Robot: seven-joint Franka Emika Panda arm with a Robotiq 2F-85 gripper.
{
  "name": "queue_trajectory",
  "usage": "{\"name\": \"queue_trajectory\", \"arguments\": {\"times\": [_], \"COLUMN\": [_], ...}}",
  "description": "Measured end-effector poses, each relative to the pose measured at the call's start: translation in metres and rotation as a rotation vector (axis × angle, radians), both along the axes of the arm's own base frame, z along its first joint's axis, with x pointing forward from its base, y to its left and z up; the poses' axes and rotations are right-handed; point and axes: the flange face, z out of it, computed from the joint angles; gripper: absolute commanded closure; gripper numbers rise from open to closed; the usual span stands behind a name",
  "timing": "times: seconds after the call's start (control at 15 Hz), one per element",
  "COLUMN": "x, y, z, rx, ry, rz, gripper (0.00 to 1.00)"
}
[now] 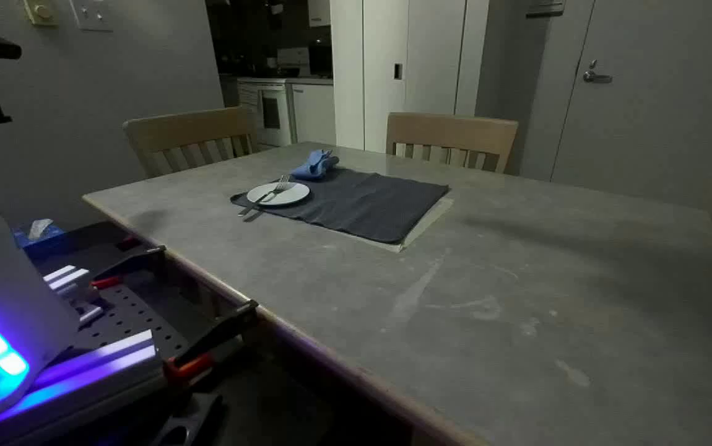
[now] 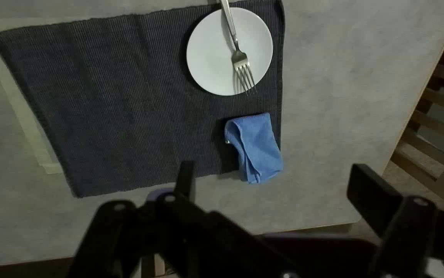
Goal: Place the spoon on the table mat
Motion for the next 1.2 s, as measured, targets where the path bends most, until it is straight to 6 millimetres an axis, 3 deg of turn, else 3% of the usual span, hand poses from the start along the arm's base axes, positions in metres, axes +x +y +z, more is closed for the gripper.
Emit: {"name": "queue_trajectory", "arguments": {"times": [0.53, 0.8, 1.2], "x": [0.007, 0.028, 0.07], "y": [0.007, 0.024, 0.037], "z": [-0.01, -0.035, -0.087], "rx": [-0.009, -0.022, -0.039], "ry": [0.025, 0.081, 0.181], "rz": [0.019, 0.067, 0.124], "gripper": [0.0, 0.0, 0.0]}}
